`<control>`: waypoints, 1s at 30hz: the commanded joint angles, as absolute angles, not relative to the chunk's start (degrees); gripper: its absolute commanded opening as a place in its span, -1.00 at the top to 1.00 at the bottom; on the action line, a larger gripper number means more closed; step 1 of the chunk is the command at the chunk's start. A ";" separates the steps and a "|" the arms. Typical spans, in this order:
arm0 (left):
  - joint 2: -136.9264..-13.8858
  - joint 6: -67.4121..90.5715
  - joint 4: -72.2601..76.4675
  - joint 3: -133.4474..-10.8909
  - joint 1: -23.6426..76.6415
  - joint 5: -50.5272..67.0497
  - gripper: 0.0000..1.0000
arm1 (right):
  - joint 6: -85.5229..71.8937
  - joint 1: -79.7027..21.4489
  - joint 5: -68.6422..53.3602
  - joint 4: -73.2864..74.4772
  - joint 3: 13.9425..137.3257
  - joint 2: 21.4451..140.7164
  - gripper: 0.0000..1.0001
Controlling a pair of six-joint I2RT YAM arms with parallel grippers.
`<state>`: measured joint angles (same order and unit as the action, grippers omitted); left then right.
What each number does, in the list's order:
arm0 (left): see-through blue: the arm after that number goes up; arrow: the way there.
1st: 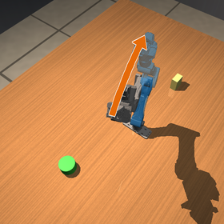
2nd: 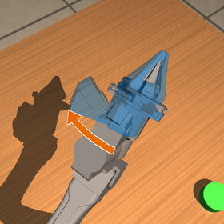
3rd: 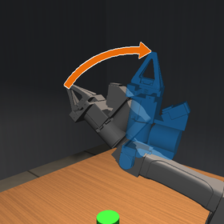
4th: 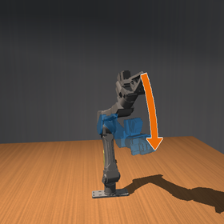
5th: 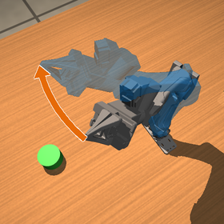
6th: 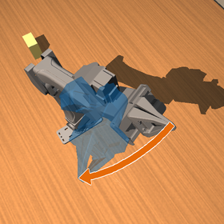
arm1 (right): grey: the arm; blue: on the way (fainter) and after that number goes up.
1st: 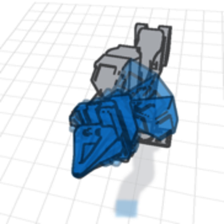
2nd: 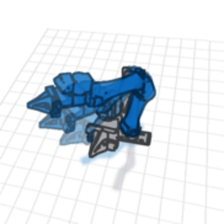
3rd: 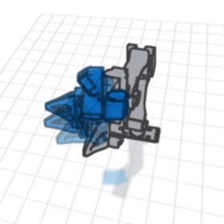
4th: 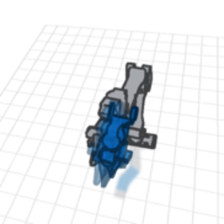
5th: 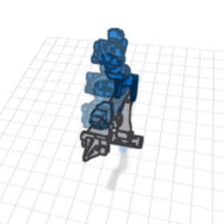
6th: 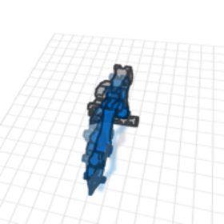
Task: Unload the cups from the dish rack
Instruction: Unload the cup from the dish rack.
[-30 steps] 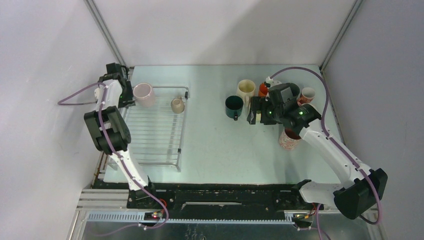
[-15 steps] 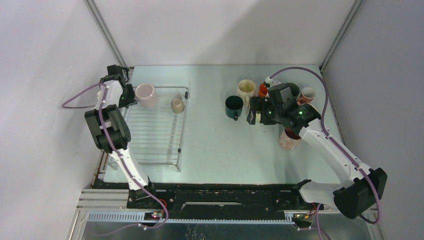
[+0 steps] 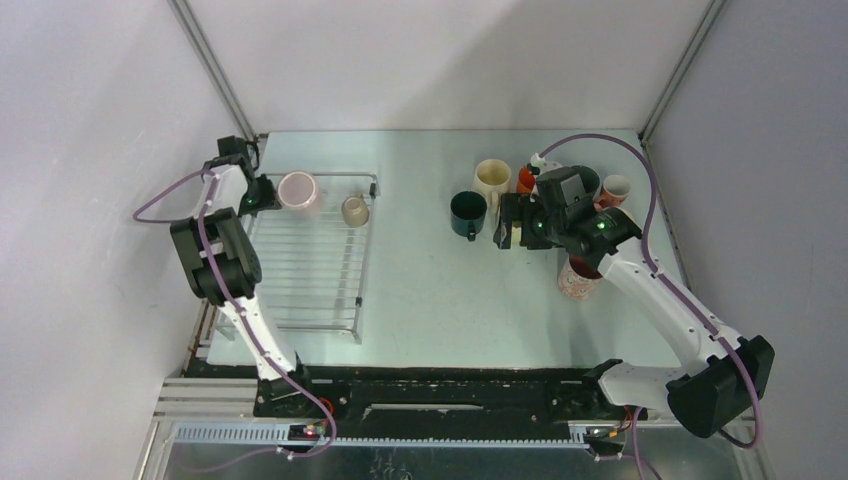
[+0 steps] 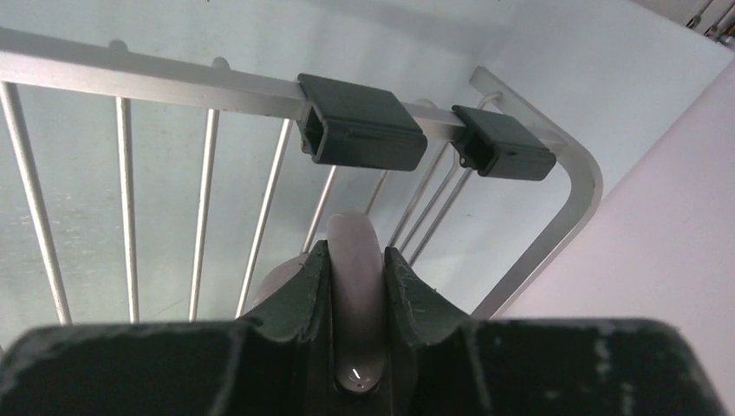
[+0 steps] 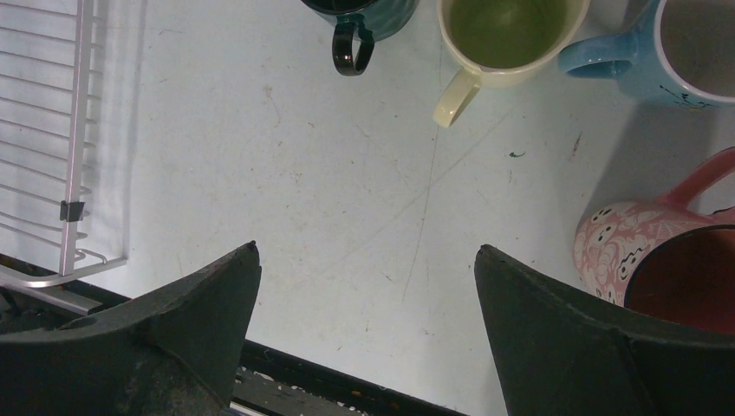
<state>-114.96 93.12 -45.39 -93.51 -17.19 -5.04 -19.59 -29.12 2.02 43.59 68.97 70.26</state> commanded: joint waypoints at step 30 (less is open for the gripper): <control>-91.47 86.48 -25.77 -72.48 -14.41 -5.54 1.00 | -18.53 -30.13 4.36 43.10 70.32 69.52 -0.99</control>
